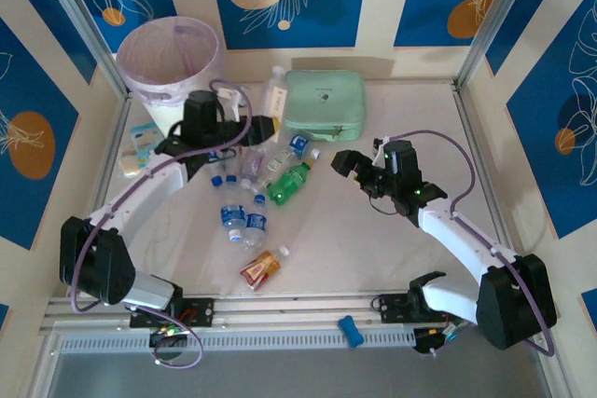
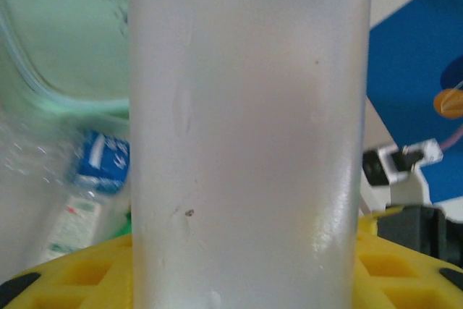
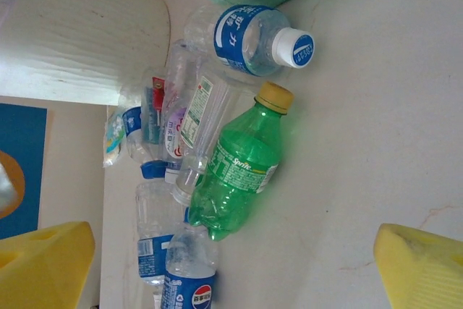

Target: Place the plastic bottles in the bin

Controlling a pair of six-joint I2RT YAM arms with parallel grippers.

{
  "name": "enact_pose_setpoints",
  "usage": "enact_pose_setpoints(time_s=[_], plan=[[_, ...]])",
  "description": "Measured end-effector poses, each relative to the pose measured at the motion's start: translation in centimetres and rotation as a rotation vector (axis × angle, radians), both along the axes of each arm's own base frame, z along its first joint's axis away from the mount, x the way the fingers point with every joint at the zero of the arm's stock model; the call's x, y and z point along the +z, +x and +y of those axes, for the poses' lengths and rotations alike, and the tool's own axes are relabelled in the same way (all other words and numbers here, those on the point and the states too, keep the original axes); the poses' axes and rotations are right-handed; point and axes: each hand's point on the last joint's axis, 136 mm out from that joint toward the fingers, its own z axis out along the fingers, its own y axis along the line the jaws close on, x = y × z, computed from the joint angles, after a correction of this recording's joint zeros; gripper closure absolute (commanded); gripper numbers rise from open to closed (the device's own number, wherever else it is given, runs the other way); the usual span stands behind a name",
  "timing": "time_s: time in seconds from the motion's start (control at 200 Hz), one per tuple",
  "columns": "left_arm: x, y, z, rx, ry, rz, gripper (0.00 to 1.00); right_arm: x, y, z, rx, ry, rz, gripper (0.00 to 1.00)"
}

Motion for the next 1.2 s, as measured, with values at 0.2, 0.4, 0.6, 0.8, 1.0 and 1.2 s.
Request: enact_pose_setpoints(time_s=[0.2, 0.4, 0.6, 0.8, 1.0, 1.2], plan=[[7.8, 3.1, 4.1, 0.105, 0.027, -0.168, 0.53, -0.1, -0.2, 0.2, 0.011, 0.006, 0.001, 0.01], [13.6, 7.1, 9.9, 0.245, 0.087, -0.287, 0.53, -0.6, -0.7, 0.6, 0.030, 0.006, 0.011, 0.01], [14.0, 11.7, 16.8, 0.401, 0.151, -0.259, 0.53, -1.4, -1.2, 0.7, 0.040, 0.002, 0.030, 0.01], [11.3, 14.1, 21.1, 0.511, 0.261, -0.185, 0.52, -0.9, -1.7, 0.5, 0.039, 0.005, 0.017, 0.01], [8.7, 15.2, 22.6, 0.540, 0.371, -0.129, 0.51, -0.8, -1.8, 0.5, 0.040, 0.006, 0.015, 0.01], [6.6, 16.0, 23.2, 0.542, 0.428, -0.086, 0.48, -0.9, -1.9, 0.5, 0.040, 0.005, 0.019, 0.01]])
